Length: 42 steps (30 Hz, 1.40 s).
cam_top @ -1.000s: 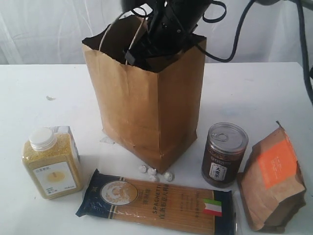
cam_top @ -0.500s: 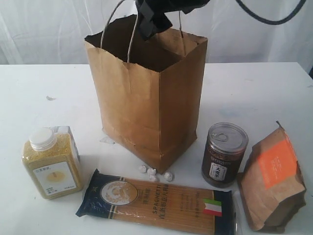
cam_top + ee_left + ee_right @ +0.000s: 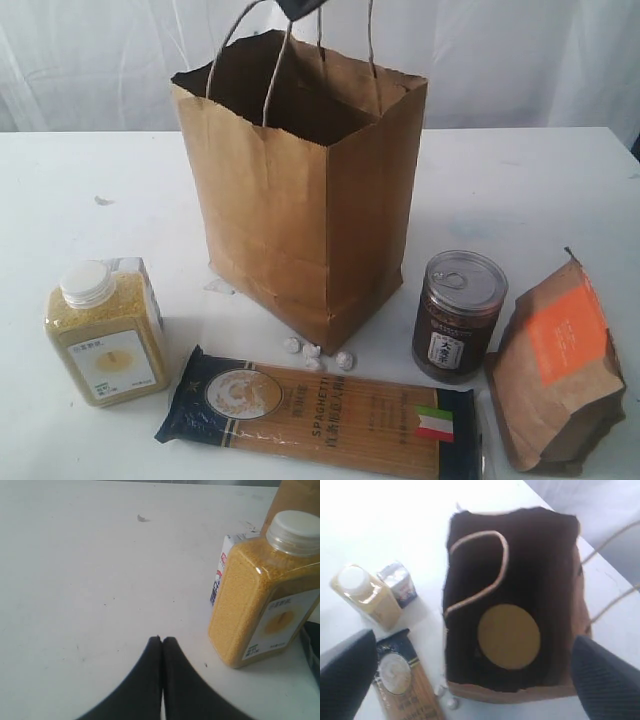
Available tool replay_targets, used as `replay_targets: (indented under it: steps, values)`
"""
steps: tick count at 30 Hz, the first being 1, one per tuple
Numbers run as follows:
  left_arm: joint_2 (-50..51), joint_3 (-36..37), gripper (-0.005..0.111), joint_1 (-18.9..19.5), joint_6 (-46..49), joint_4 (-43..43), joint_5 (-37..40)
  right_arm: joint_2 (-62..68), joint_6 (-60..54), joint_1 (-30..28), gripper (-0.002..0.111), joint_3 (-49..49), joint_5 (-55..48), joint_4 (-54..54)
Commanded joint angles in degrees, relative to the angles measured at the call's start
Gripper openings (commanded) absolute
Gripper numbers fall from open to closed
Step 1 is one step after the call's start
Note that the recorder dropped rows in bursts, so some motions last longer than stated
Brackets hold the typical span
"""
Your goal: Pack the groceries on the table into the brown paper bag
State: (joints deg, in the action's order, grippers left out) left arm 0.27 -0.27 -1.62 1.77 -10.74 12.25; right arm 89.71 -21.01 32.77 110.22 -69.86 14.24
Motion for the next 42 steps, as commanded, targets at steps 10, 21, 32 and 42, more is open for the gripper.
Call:
replay_targets:
  steps: [10,21,32,42]
  values:
    - [-0.27,0.27,0.0,-0.45,-0.33,-0.09,-0.31,1.59,-0.9,4.47,0.096,-5.0,-0.1,-0.5]
    - [-0.27,0.27,0.0,-0.45,-0.33,-0.09,-0.31,3.19,-3.69,4.89,0.096,-11.7,-0.04,0.21]
    - [-0.27,0.27,0.0,-0.45,-0.33,-0.09,-0.31,9.19,-7.4,4.89,0.096,-11.59,7.5,-1.75]
    - [-0.27,0.27,0.0,-0.45,-0.33,-0.09,-0.31,10.54,-1.64,4.89,0.002,-11.59,6.57,-2.22]
